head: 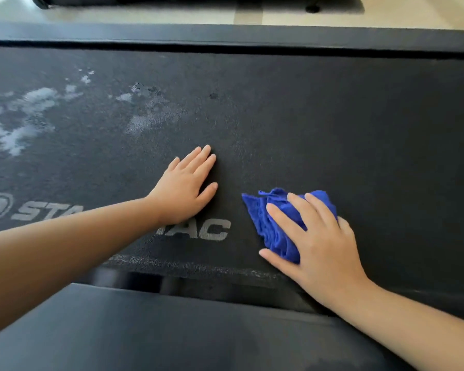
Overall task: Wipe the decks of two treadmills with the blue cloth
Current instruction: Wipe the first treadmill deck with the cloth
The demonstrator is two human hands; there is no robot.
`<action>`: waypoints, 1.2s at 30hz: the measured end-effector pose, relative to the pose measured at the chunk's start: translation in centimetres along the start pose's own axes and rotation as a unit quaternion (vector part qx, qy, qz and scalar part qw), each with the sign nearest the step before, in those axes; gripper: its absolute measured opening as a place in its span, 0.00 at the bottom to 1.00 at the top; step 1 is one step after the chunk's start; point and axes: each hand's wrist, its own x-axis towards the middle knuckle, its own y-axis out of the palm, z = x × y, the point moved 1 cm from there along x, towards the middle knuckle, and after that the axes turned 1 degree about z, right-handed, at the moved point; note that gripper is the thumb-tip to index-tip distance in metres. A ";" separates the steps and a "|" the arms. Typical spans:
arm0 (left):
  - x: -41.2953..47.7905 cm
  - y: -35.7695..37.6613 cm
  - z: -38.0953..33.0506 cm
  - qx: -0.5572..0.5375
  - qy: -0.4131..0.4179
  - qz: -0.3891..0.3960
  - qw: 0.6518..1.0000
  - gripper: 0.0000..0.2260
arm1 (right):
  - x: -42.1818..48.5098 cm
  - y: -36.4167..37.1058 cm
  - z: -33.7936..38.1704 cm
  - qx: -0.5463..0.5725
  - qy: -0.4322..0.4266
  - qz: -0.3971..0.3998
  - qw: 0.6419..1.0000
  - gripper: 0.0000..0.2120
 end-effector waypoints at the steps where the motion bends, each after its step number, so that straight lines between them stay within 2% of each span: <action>1: -0.9 0.2 0.2 -0.003 0.001 0.003 1.000 0.26 | -0.1 -0.1 0.3 -0.006 0.010 0.007 1.000 0.30; 4: -1.9 0.7 0.6 -0.023 0.014 -0.001 1.000 0.27 | 0.9 0.0 2.4 -0.019 0.050 0.039 0.998 0.31; 6: -2.0 0.5 1.1 -0.029 0.029 -0.005 0.999 0.30 | 2.3 0.5 4.6 -0.012 0.065 0.092 0.994 0.32; 11: -2.6 0.4 3.4 -0.013 0.056 -0.014 0.998 0.32 | 4.9 0.3 7.1 -0.026 0.057 0.160 0.985 0.41; 13: -2.6 0.6 3.6 -0.016 0.058 -0.026 0.998 0.32 | 4.9 0.3 5.3 -0.016 -0.011 0.137 0.990 0.44; 15: -2.6 0.6 3.6 -0.018 0.058 -0.036 0.997 0.31 | 5.2 0.4 4.1 -0.005 -0.081 0.127 0.989 0.42; 18: -2.6 0.6 3.7 -0.023 0.065 -0.050 0.996 0.30 | 5.3 1.0 4.3 -0.011 -0.129 0.122 0.984 0.38; 24: -2.5 0.5 3.8 -0.024 0.061 -0.042 0.997 0.32 | 3.2 -0.3 1.2 0.025 -0.130 0.115 0.985 0.31; 28: -2.5 0.8 3.9 -0.028 0.064 -0.034 0.997 0.33 | 1.5 -0.5 0.1 0.035 -0.107 0.074 0.991 0.30; 31: -2.5 0.8 4.2 -0.025 0.049 -0.029 0.998 0.31 | 2.8 0.2 2.3 0.037 -0.117 0.049 0.991 0.30; 36: -2.8 0.4 6.2 -0.019 0.010 -0.028 0.999 0.30 | 6.1 2.3 8.6 0.044 -0.156 0.064 0.985 0.31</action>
